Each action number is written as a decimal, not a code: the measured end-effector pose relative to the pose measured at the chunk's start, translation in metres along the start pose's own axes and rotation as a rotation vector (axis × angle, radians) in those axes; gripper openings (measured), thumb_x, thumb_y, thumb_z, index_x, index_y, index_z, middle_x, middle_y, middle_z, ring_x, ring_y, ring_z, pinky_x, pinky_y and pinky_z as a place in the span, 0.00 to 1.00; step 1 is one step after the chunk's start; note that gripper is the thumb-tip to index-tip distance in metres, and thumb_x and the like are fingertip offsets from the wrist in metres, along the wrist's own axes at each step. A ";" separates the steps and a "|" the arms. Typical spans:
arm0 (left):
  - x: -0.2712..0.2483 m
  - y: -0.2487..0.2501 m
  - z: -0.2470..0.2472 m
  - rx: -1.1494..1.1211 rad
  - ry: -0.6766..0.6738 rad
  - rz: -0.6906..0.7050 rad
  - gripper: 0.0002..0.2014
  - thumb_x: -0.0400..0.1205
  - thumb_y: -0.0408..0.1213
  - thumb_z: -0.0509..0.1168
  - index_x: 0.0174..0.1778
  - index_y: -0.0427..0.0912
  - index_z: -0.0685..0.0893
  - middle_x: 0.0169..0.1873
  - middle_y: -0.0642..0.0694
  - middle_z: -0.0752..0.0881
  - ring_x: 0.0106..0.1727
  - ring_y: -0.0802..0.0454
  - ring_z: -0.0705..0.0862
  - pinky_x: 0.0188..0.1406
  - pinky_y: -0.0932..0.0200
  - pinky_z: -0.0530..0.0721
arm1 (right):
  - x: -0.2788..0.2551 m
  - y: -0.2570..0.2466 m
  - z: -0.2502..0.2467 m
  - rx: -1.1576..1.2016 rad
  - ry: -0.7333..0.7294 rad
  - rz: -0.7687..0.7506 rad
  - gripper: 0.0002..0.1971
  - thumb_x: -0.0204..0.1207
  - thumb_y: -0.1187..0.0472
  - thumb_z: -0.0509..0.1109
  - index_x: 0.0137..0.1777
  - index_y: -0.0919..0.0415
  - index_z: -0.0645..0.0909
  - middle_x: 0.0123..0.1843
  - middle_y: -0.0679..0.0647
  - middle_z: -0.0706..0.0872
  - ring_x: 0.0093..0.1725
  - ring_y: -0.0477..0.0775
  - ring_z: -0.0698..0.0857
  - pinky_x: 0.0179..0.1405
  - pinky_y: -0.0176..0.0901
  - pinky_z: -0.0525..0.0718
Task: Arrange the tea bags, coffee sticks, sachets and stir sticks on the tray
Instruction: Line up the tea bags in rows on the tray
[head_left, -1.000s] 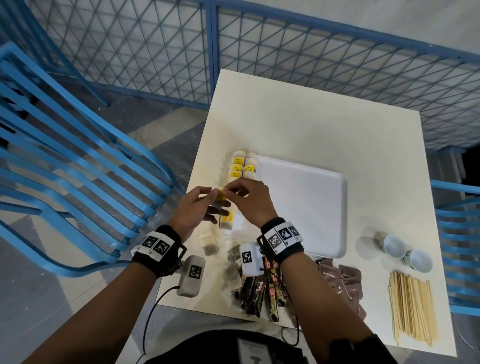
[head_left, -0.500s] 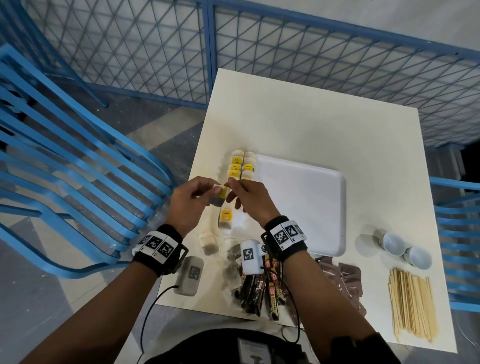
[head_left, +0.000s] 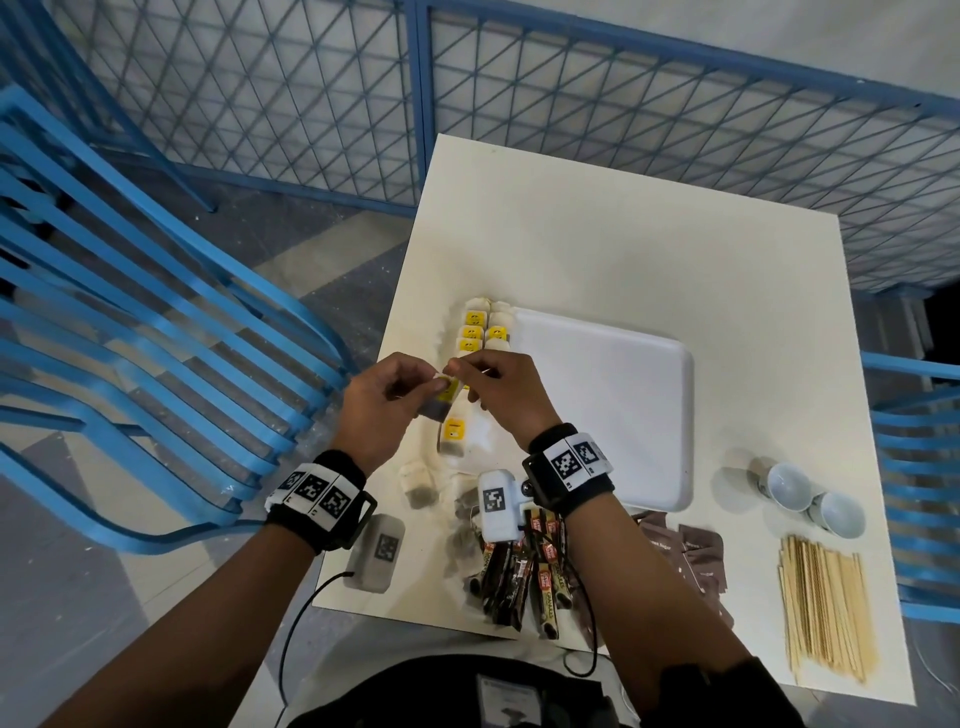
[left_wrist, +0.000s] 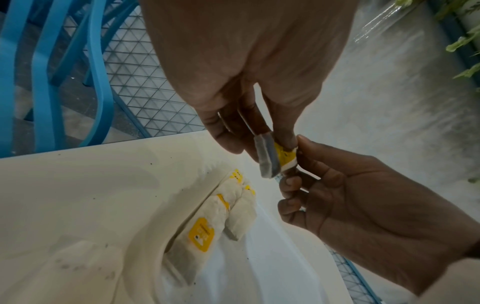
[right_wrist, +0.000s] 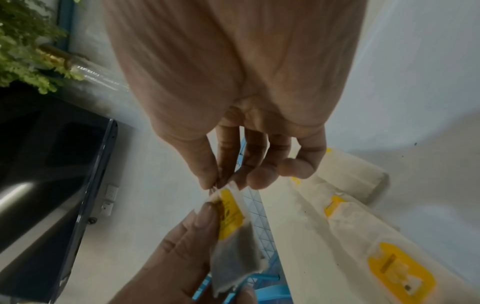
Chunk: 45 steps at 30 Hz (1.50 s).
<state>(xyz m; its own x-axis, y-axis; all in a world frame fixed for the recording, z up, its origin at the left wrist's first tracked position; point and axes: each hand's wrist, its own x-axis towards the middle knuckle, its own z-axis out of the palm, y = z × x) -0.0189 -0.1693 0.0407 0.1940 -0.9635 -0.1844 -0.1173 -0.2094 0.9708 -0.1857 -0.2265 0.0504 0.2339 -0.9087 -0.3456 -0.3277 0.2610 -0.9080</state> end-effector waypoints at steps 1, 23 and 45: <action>0.000 0.000 0.000 0.006 -0.013 0.007 0.05 0.78 0.31 0.77 0.46 0.40 0.88 0.39 0.41 0.91 0.36 0.58 0.87 0.37 0.65 0.85 | 0.000 -0.001 0.000 0.018 -0.003 0.003 0.07 0.79 0.55 0.75 0.46 0.56 0.92 0.36 0.47 0.90 0.31 0.48 0.83 0.36 0.37 0.78; -0.004 0.003 -0.003 0.141 -0.100 0.108 0.04 0.78 0.36 0.79 0.45 0.45 0.91 0.44 0.51 0.91 0.47 0.52 0.89 0.48 0.46 0.88 | 0.000 -0.008 -0.010 0.137 -0.073 0.052 0.07 0.79 0.60 0.74 0.48 0.62 0.90 0.42 0.54 0.92 0.37 0.51 0.84 0.38 0.47 0.78; -0.004 0.010 0.004 -0.137 -0.010 0.049 0.04 0.78 0.29 0.76 0.46 0.36 0.88 0.40 0.37 0.92 0.40 0.43 0.92 0.48 0.46 0.91 | 0.000 0.006 -0.012 0.148 -0.146 0.105 0.09 0.84 0.64 0.66 0.56 0.60 0.88 0.42 0.51 0.88 0.38 0.54 0.83 0.33 0.41 0.73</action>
<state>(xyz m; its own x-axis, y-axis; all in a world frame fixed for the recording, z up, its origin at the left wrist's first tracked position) -0.0249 -0.1685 0.0509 0.1819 -0.9737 -0.1374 0.0082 -0.1382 0.9904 -0.1990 -0.2286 0.0482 0.3394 -0.8202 -0.4606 -0.2214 0.4062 -0.8865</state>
